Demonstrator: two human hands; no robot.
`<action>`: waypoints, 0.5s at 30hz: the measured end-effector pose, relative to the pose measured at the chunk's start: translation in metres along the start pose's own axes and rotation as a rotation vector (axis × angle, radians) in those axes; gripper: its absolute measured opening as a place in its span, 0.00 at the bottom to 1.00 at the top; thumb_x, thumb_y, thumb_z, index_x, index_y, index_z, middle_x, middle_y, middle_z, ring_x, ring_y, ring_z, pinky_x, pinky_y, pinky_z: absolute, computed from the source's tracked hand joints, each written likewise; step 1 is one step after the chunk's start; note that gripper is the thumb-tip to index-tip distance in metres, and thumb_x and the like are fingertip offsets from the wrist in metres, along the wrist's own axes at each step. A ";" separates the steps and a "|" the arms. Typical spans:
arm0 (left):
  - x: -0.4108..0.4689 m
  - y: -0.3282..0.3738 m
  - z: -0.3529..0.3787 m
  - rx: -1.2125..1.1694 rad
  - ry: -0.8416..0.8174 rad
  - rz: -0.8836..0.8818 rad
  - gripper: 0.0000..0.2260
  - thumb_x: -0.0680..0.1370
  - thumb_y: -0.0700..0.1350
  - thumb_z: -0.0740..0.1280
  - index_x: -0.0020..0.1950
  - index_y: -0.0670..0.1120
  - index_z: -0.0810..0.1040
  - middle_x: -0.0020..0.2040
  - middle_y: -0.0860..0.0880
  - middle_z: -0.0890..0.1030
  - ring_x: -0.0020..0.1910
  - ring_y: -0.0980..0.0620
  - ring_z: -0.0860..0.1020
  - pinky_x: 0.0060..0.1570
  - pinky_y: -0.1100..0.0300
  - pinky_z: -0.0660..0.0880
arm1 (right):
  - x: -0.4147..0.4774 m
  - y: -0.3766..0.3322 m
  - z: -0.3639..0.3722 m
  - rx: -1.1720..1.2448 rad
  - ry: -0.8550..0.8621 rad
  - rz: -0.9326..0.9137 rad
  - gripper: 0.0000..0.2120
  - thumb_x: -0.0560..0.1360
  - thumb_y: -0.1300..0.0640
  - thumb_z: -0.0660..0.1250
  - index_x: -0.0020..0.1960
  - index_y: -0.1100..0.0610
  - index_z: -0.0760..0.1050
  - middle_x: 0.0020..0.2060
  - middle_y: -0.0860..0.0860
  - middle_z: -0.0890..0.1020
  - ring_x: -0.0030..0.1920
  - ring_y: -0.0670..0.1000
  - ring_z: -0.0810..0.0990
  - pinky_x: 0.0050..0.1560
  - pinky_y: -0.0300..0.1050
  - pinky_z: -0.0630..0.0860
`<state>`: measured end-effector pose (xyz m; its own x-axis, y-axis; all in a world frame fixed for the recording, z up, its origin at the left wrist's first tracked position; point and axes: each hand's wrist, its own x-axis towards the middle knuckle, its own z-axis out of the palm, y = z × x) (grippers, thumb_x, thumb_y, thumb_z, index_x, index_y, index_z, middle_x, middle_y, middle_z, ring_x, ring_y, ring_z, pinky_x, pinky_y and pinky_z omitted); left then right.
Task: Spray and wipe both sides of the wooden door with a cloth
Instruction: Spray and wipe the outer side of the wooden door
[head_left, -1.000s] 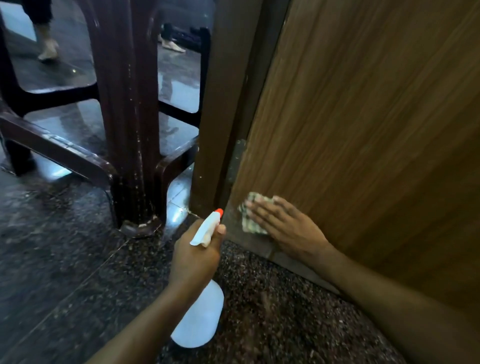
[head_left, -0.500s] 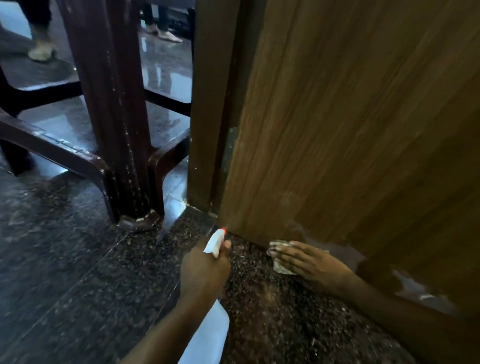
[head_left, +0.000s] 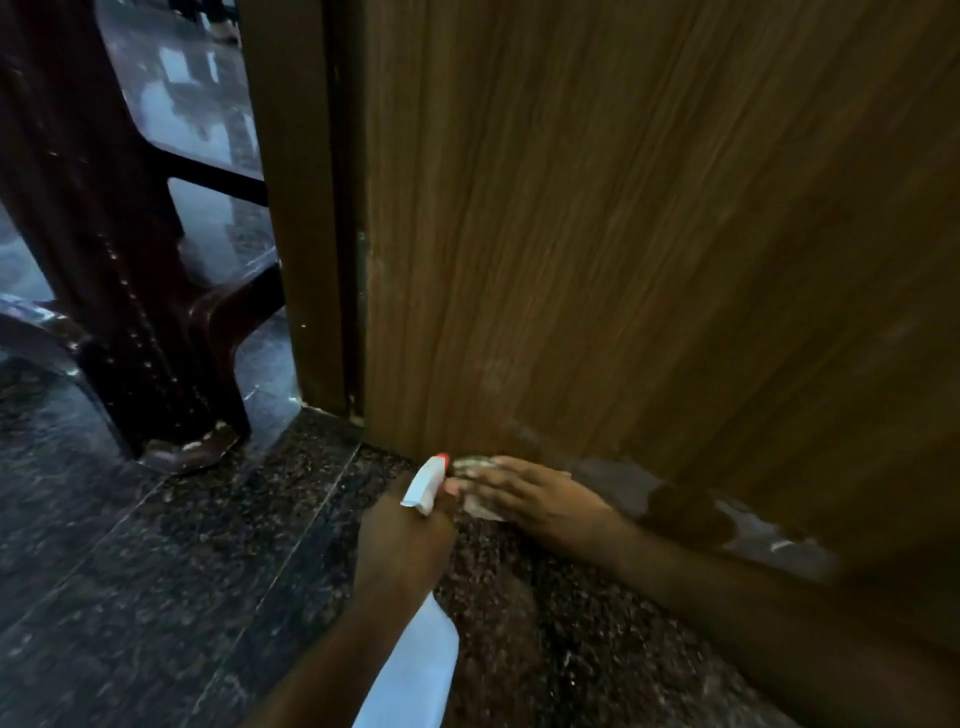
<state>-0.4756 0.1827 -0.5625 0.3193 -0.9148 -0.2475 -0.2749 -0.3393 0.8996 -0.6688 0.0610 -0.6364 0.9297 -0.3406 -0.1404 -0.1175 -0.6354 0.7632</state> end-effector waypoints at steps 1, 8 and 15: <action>0.000 0.002 0.003 -0.053 0.001 0.013 0.17 0.79 0.51 0.63 0.67 0.53 0.73 0.61 0.50 0.79 0.56 0.53 0.77 0.57 0.59 0.73 | -0.025 0.007 -0.001 -0.033 0.017 -0.025 0.34 0.76 0.50 0.68 0.77 0.59 0.61 0.78 0.52 0.63 0.78 0.56 0.57 0.79 0.55 0.42; -0.001 0.011 0.021 -0.025 0.029 0.101 0.16 0.78 0.50 0.63 0.67 0.55 0.74 0.63 0.51 0.78 0.60 0.49 0.77 0.60 0.49 0.74 | 0.003 0.074 -0.067 -0.016 0.298 0.457 0.25 0.84 0.54 0.44 0.81 0.56 0.53 0.80 0.53 0.55 0.80 0.56 0.51 0.78 0.57 0.47; -0.020 0.017 0.023 -0.077 -0.021 0.075 0.16 0.78 0.51 0.64 0.66 0.54 0.74 0.60 0.51 0.79 0.56 0.55 0.77 0.60 0.54 0.73 | -0.065 0.007 -0.003 -0.113 -0.276 -0.013 0.26 0.79 0.50 0.60 0.76 0.46 0.66 0.77 0.44 0.63 0.79 0.55 0.51 0.78 0.57 0.34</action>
<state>-0.5076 0.1904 -0.5500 0.2813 -0.9416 -0.1848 -0.2266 -0.2523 0.9407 -0.7290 0.0808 -0.6199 0.7987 -0.5187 -0.3049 -0.0522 -0.5646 0.8237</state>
